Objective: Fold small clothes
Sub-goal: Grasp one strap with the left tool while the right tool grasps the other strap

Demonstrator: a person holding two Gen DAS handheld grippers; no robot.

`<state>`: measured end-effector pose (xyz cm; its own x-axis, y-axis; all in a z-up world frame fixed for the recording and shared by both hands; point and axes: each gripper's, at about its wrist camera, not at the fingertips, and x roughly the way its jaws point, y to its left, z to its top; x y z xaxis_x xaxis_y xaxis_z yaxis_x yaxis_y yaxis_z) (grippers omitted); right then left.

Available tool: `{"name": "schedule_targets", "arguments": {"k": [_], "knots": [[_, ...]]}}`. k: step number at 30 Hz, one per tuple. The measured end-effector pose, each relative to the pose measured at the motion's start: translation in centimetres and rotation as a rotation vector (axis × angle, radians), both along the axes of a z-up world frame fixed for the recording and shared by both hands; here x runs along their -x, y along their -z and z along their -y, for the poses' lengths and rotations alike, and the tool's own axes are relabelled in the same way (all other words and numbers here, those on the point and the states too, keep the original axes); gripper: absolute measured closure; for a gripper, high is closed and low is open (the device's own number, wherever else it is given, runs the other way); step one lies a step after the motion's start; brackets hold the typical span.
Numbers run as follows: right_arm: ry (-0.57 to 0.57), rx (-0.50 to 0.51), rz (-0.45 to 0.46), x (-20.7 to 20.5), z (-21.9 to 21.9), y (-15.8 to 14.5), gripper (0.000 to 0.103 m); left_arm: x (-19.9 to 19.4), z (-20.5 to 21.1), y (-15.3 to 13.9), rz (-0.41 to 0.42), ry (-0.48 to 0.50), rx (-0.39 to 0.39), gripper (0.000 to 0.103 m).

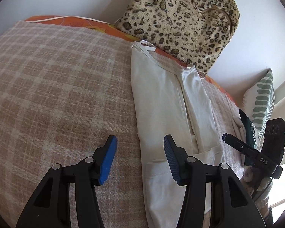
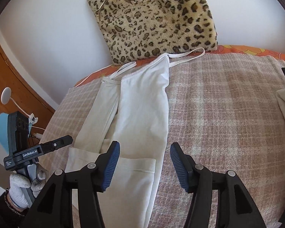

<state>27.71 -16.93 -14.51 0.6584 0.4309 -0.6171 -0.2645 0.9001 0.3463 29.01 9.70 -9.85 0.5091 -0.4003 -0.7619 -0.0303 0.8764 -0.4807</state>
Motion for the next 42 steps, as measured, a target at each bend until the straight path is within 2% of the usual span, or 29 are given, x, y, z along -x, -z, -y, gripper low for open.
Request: {"name": "schedule_targets", "arguments": {"k": [3, 6, 8, 12, 16, 18, 21, 23, 25, 27, 28, 31, 35, 38, 40, 42], "knots": [[-0.022, -0.053, -0.017, -1.6, 0.7, 0.1, 0.044, -1.8, -0.2, 0.0, 0.009, 0.003, 0.007, 0.048], [-0.042, -0.085, -0.029, -3.4, 0.8, 0.2, 0.044, -4.0, -0.4, 0.3, 0.002, 0.009, 0.058, 0.044], [-0.045, -0.094, -0.045, -4.9, 0.9, 0.4, 0.045, -5.6, -0.6, 0.5, 0.010, -0.008, 0.071, 0.044], [-0.050, -0.176, -0.059, -7.8, 1.8, 0.2, 0.046, -8.9, -1.0, 1.0, 0.026, -0.021, 0.109, 0.044], [-0.055, -0.172, -0.062, -10.9, 1.4, -0.5, 0.050, -12.0, -1.7, 1.5, 0.013, -0.038, 0.148, 0.044], [-0.074, -0.203, -0.070, -12.6, 1.3, -0.7, 0.051, -13.1, -2.1, 1.8, 0.014, -0.045, 0.177, 0.044], [-0.078, -0.240, -0.080, -14.8, 1.1, -0.8, 0.058, -14.0, -2.4, 2.1, 0.030, -0.061, 0.203, 0.050], [-0.071, -0.242, -0.092, -15.9, 0.8, -0.6, 0.065, -14.6, -2.1, 2.6, 0.025, -0.055, 0.191, 0.077], [-0.077, -0.224, -0.090, -16.5, 0.4, -0.7, 0.075, -14.7, -1.6, 2.7, 0.038, -0.042, 0.156, 0.090], [-0.066, -0.181, -0.078, -16.7, 0.0, -1.0, 0.091, -14.7, -1.6, 2.8, 0.040, -0.038, 0.151, 0.095], [-0.047, -0.166, -0.075, -16.9, 0.0, -1.0, 0.093, -14.7, -1.8, 2.9, 0.041, -0.056, 0.148, 0.098], [-0.010, -0.152, -0.082, -17.3, 0.2, -0.8, 0.098, -14.8, -1.8, 2.8, 0.050, -0.072, 0.131, 0.098], [-0.012, -0.111, -0.071, -17.6, -0.2, -1.2, 0.097, -15.1, -1.9, 2.8, 0.044, -0.090, 0.114, 0.097], [-0.032, -0.197, -0.089, -18.3, 0.5, -1.2, 0.071, -15.5, -2.4, 3.2, 0.027, -0.093, 0.170, 0.091], [-0.019, -0.199, -0.093, -18.9, 0.8, -1.3, 0.071, -15.8, -2.5, 3.2, 0.019, -0.094, 0.190, 0.090], [-0.016, -0.207, -0.102, -19.5, 0.8, -1.3, 0.072, -16.1, -2.3, 3.0, 0.021, -0.086, 0.176, 0.090]]}}
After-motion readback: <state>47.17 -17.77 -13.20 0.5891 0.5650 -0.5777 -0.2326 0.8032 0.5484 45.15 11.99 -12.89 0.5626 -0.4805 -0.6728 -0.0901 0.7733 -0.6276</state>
